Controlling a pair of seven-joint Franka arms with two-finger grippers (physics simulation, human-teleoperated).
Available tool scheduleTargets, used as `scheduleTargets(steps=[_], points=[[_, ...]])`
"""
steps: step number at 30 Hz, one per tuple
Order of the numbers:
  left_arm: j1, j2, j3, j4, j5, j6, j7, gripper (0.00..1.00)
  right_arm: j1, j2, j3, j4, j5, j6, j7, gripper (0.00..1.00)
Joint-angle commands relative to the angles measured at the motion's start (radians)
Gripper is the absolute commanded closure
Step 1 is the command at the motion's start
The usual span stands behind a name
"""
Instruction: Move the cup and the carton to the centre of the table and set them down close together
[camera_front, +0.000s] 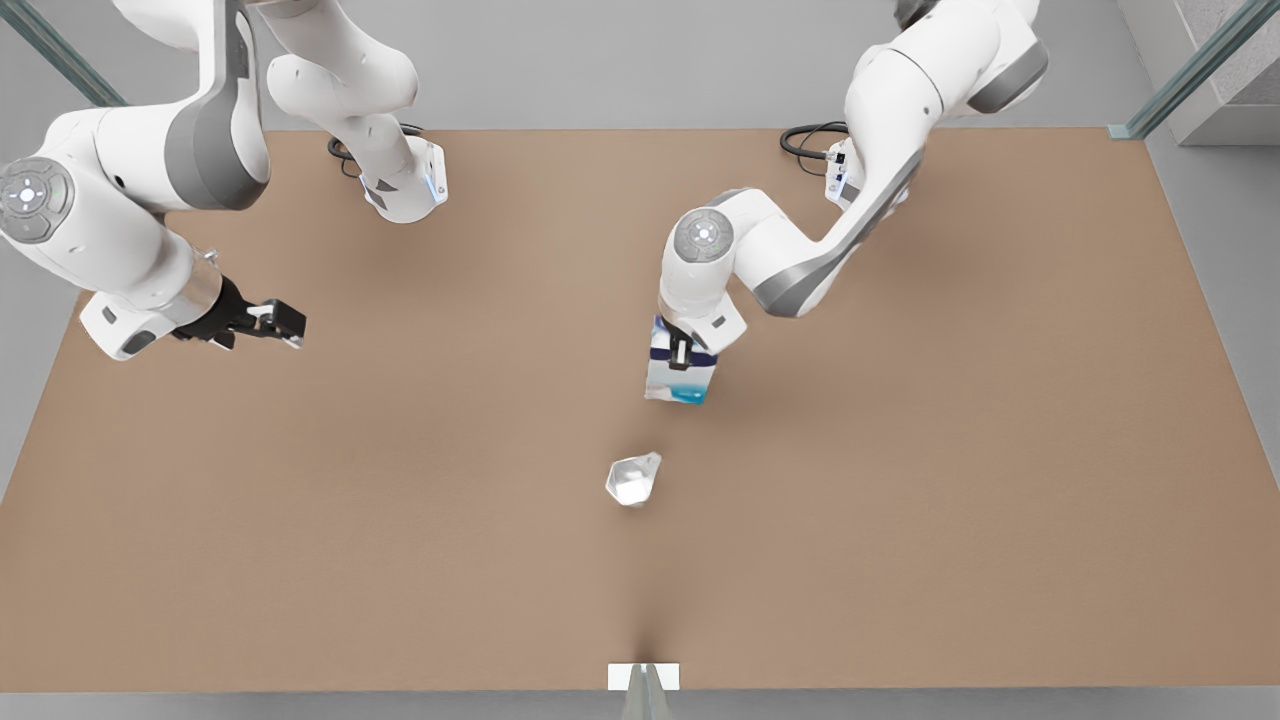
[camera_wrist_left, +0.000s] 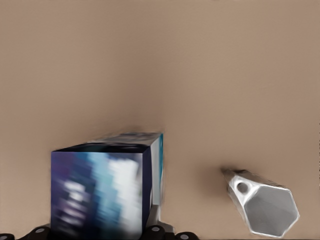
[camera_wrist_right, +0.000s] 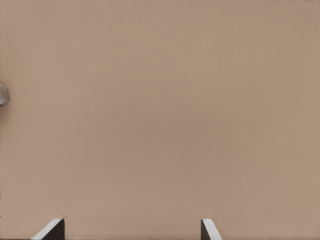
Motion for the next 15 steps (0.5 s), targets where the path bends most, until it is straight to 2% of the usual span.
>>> scheduleTargets(steps=[1,8,10,11,12,13,15], points=[[-0.019,0.004,0.002,0.002,-0.019,-0.004,0.004,0.45,0.0,0.001,0.0,0.001,-0.002,0.001,-0.001,0.0],[-0.053,0.065,0.002,0.004,0.018,0.022,-0.039,0.45,0.0,0.008,0.0,0.016,-0.003,-0.001,-0.006,0.0],[-0.058,0.078,0.002,0.004,0.02,0.034,-0.049,0.42,0.0,0.014,0.0,0.016,-0.003,-0.001,-0.004,0.0],[-0.059,0.084,0.002,0.004,0.02,0.034,-0.049,0.37,0.0,0.014,0.0,0.014,-0.003,-0.001,-0.004,0.0],[-0.065,0.091,0.002,0.004,0.02,0.034,-0.049,0.23,0.0,0.014,0.0,0.014,-0.003,0.001,0.0,0.0],[-0.068,0.104,0.002,0.004,0.049,0.034,-0.062,0.03,0.002,0.015,0.0,0.016,-0.003,-0.001,0.002,0.0],[-0.076,0.111,0.002,0.004,0.072,0.034,-0.085,0.0,0.002,0.015,0.0,0.016,-0.003,-0.001,0.0,0.0]])
